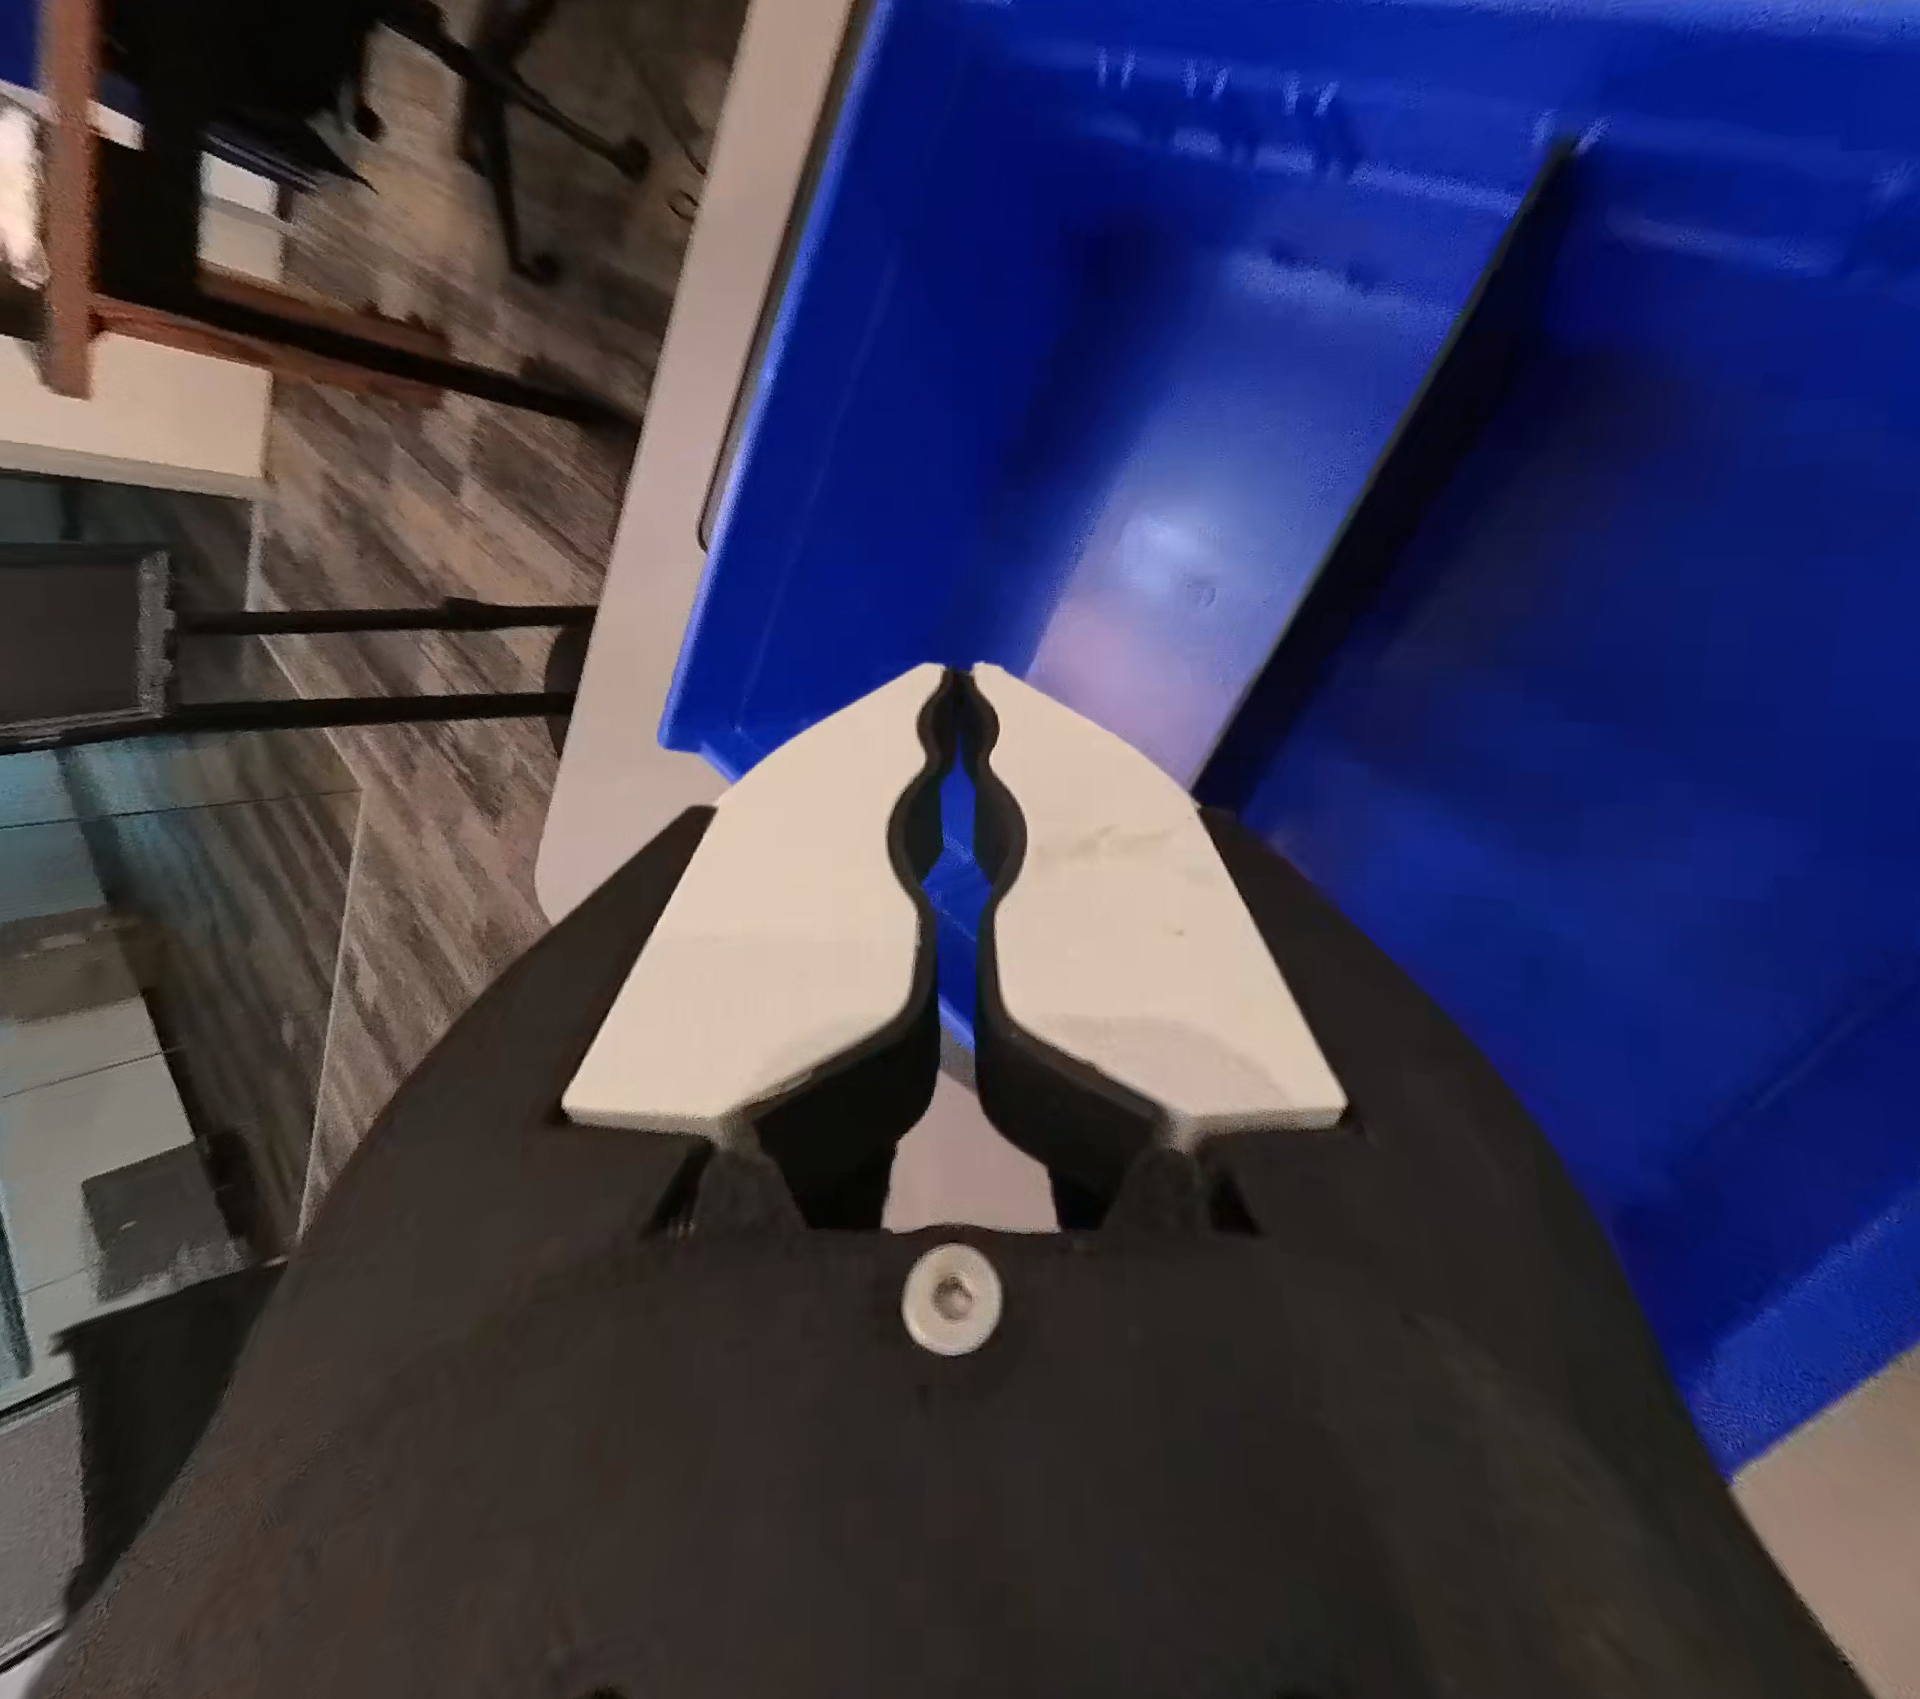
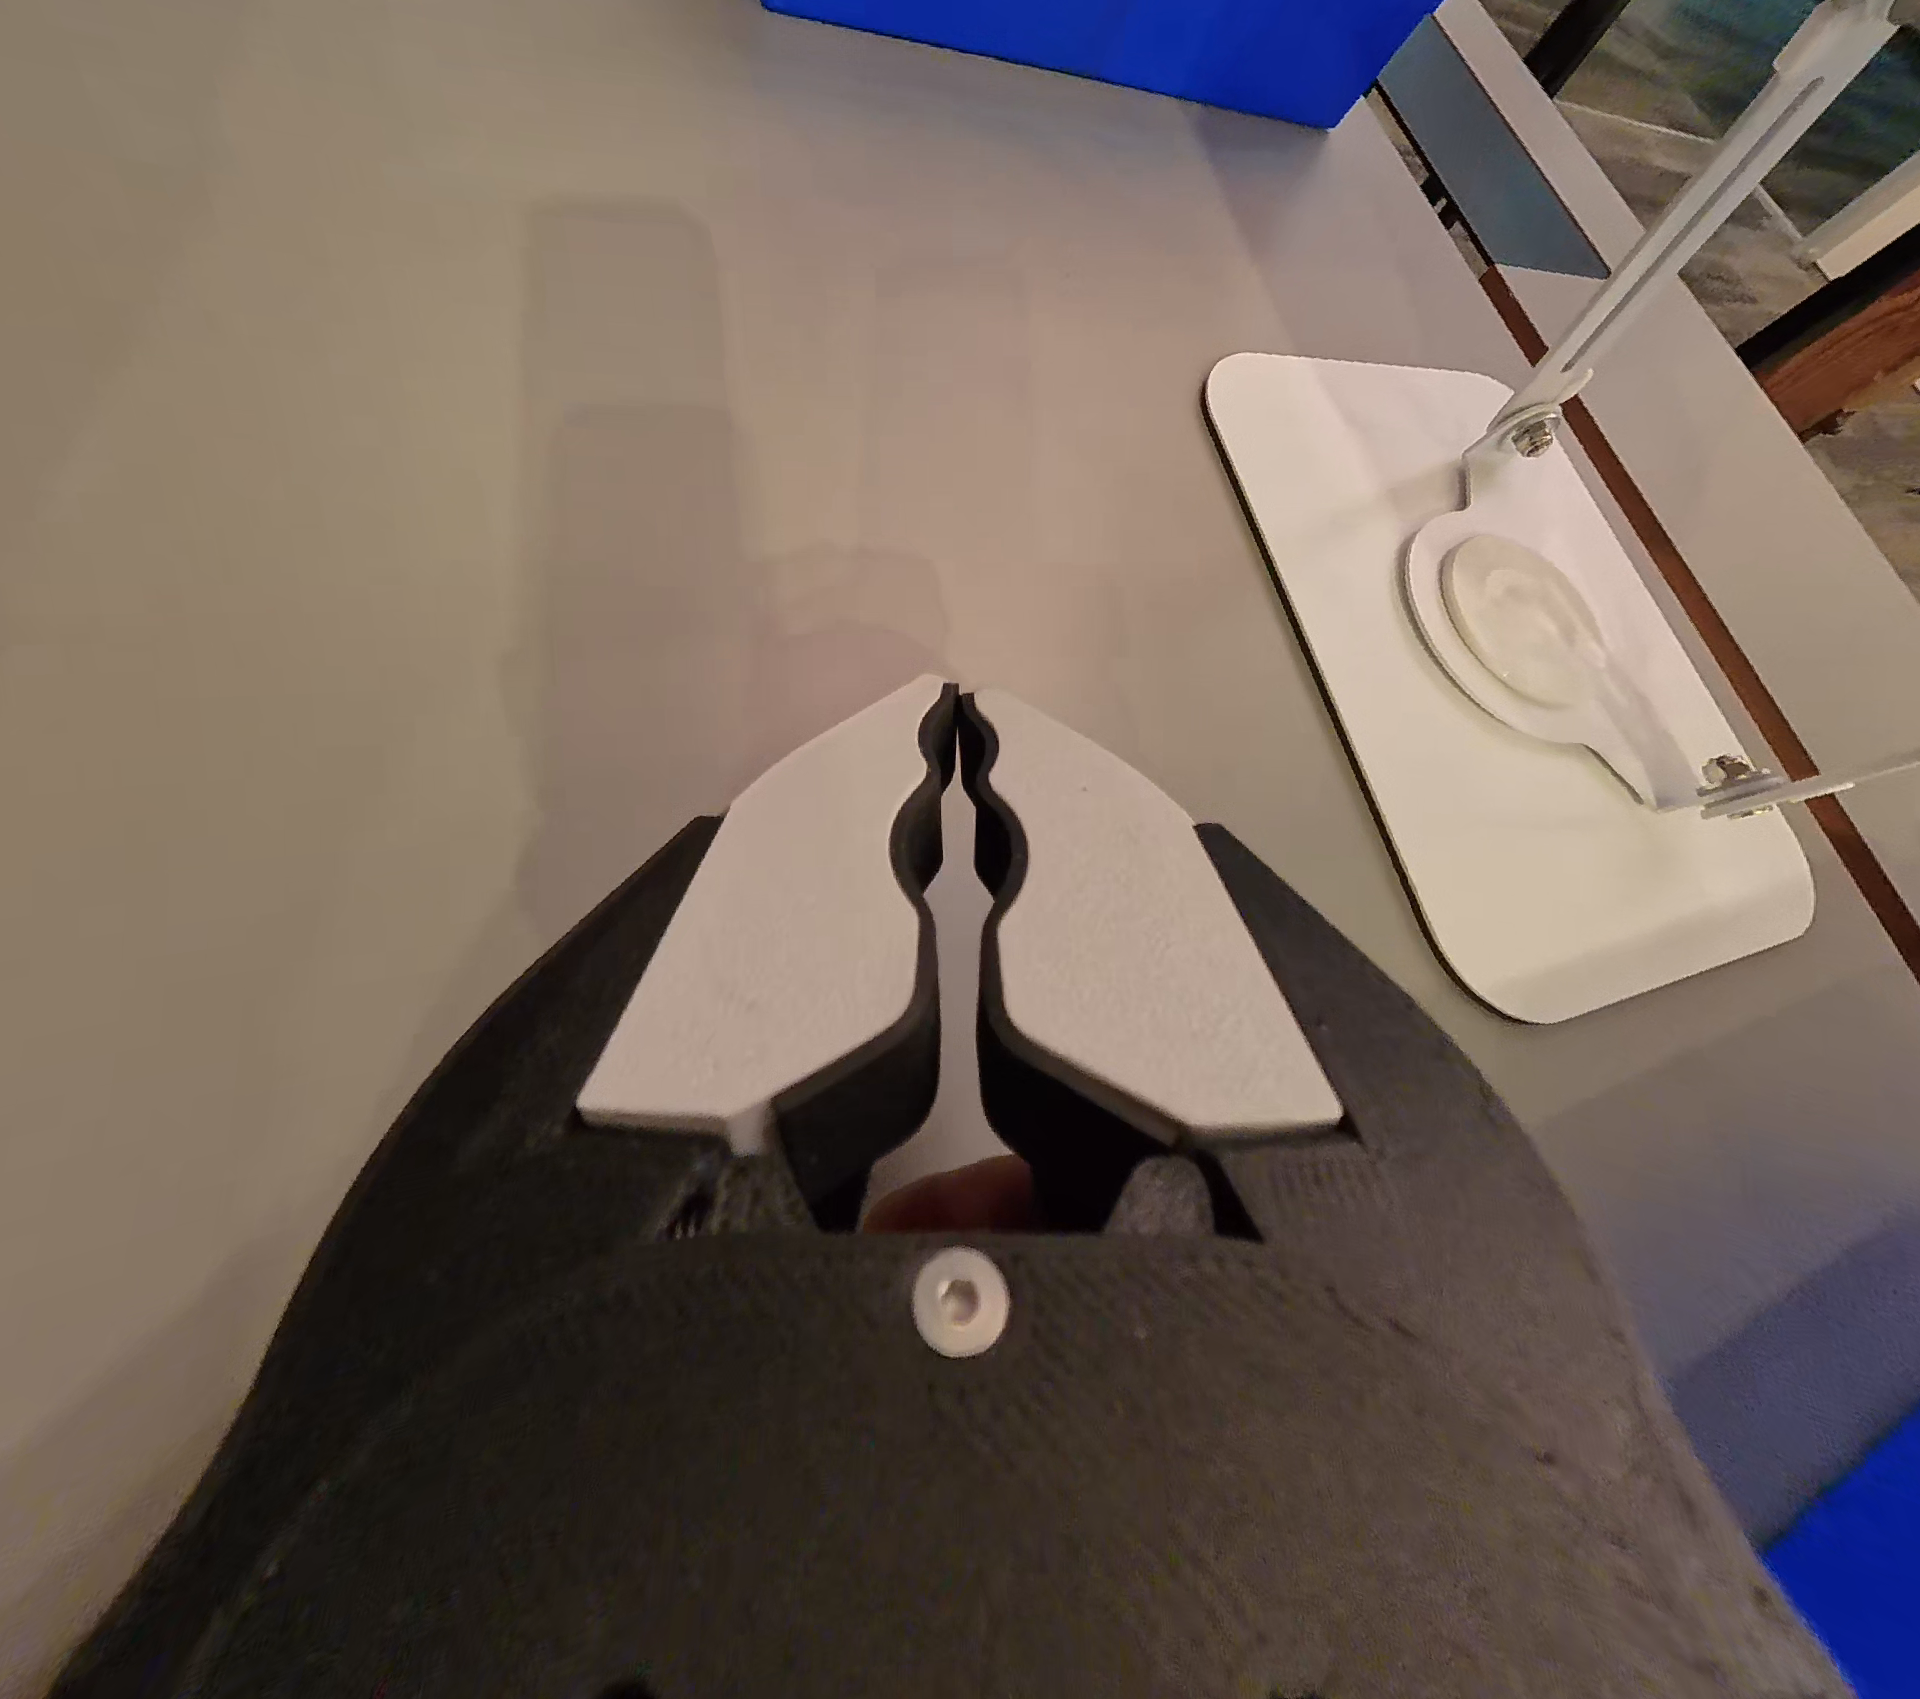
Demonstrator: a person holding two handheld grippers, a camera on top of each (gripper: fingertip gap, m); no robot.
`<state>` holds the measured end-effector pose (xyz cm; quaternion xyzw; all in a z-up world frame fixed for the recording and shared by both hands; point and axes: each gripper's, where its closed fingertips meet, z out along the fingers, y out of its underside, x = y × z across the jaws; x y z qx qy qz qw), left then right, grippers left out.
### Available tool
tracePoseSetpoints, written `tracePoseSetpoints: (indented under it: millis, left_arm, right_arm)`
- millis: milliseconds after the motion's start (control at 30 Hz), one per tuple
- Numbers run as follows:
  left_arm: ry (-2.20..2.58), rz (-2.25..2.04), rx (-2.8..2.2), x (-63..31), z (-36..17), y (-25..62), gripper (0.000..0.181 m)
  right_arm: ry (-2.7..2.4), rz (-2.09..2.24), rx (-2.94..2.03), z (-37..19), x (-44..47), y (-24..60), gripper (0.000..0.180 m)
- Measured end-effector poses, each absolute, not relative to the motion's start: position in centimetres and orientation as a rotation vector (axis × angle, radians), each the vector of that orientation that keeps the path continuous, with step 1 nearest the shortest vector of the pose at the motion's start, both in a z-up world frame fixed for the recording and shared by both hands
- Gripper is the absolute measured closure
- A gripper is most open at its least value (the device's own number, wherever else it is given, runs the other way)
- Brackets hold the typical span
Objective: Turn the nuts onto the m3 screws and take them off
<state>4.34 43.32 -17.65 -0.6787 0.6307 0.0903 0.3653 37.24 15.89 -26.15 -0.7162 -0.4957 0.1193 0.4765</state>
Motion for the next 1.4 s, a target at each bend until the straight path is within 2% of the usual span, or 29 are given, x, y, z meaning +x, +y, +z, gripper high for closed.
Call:
tracePoseSetpoints:
  millis: [33, 533, 767, 1000, 1100, 1400]
  left_arm:
    - [1.652, 0.250, -1.769, 3.9, -18.4, 44.0, 0.181]
    - [2.188, 0.570, -1.940, 2.3, -26.0, 47.1, 0.181]
    - [2.246, 0.695, -2.113, 1.0, -26.7, 47.7, 0.177]
    - [2.403, 0.771, -1.953, 0.5, -27.3, 48.0, 0.175]
    - [2.473, 0.819, -1.896, -0.2, -27.6, 48.1, 0.181]
    - [2.561, 0.810, -1.865, -0.4, -29.0, 47.8, 0.181]
  right_arm:
    - [-1.213, 0.293, -1.754, -26.3, 37.3, 15.9, 0.180]
    - [-1.235, 0.310, -1.784, -27.5, 37.4, 16.0, 0.180]
    - [-1.244, 0.298, -1.783, -27.5, 37.5, 15.9, 0.180]
    - [-1.247, 0.302, -1.779, -27.4, 37.5, 15.9, 0.180]
    - [-1.250, 0.304, -1.778, -27.5, 37.5, 15.8, 0.180]
    - [-1.257, 0.307, -1.781, -27.6, 37.5, 15.8, 0.180]
